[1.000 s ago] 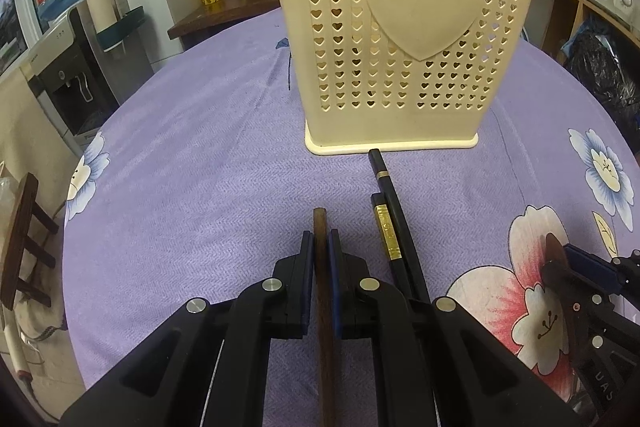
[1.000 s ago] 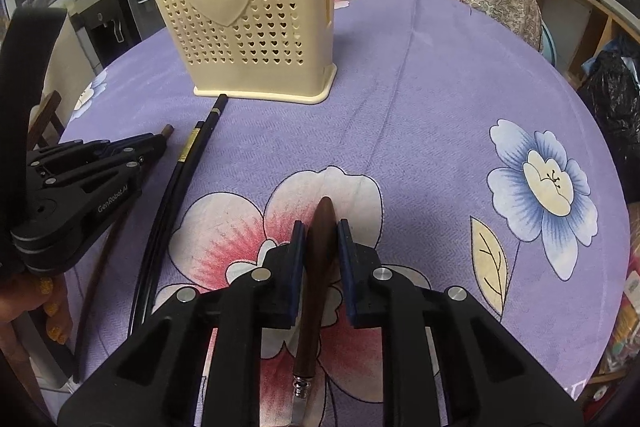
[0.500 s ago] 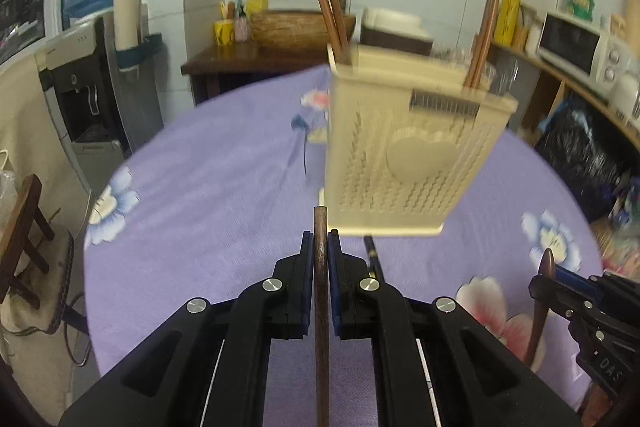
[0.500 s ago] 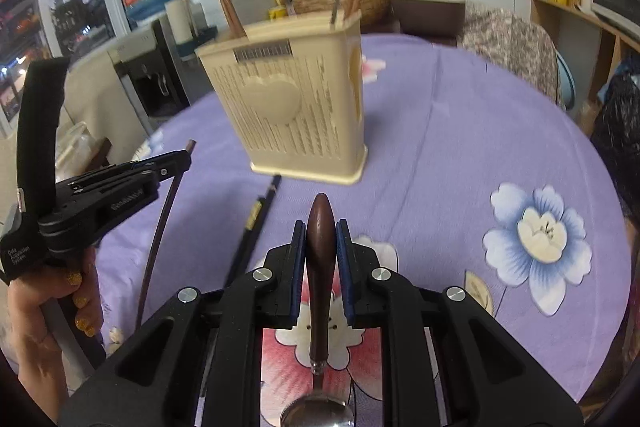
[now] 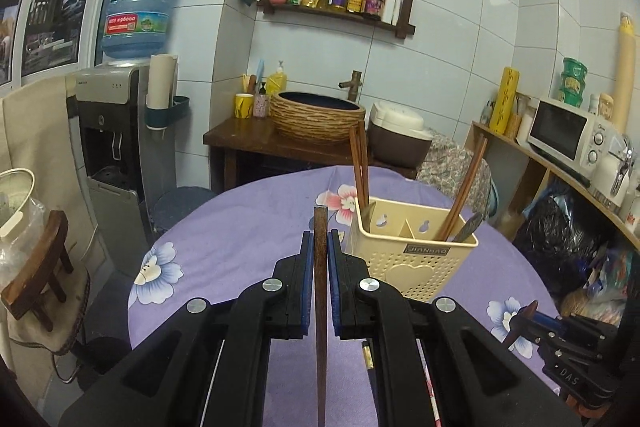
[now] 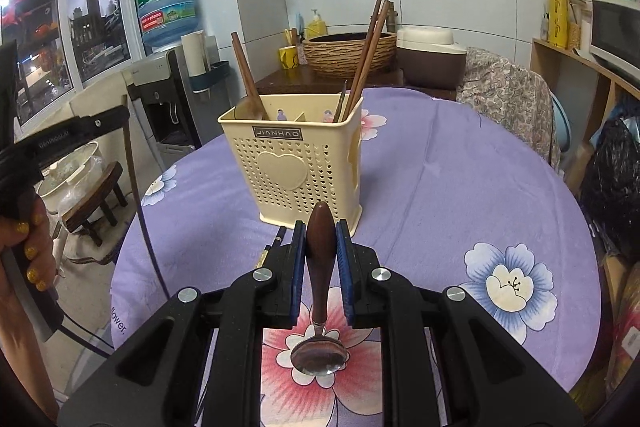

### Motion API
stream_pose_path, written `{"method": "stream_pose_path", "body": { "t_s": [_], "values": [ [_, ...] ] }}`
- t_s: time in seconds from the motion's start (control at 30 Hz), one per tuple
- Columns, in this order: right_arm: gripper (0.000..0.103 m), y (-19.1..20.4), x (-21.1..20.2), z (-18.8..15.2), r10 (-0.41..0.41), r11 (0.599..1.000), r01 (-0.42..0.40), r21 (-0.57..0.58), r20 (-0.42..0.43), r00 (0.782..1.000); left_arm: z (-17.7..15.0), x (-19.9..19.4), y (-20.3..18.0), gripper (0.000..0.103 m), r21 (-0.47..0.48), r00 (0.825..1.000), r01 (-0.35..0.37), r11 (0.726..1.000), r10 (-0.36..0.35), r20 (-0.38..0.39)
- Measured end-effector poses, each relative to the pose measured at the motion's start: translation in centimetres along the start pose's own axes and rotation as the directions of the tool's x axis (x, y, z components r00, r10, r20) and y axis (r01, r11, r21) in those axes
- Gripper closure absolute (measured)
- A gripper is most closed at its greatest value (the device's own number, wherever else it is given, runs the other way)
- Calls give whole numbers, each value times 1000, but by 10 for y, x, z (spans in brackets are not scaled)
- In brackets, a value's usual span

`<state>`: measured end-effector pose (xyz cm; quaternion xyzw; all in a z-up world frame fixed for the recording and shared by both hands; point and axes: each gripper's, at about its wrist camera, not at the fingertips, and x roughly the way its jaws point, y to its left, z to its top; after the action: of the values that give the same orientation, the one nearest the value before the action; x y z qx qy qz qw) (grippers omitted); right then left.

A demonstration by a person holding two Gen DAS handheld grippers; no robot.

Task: Organize utensils
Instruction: 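Carry the chopstick and brown-handled spoon up above the cream holder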

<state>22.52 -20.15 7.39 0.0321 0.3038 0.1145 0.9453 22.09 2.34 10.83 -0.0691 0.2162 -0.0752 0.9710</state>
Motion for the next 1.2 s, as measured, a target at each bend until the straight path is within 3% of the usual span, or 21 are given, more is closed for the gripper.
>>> {"method": "stream_pose_path", "body": {
  "t_s": [0.97, 1.2],
  "values": [
    [87, 7, -4, 4, -1, 1000, 2, -12, 40, 999, 9, -5, 6, 95, 5, 1000, 10, 1000, -11, 15],
    [87, 9, -9, 21, 38, 999, -37, -22, 48, 998, 28, -10, -1, 95, 20, 998, 60, 998, -61, 23]
  ]
}}
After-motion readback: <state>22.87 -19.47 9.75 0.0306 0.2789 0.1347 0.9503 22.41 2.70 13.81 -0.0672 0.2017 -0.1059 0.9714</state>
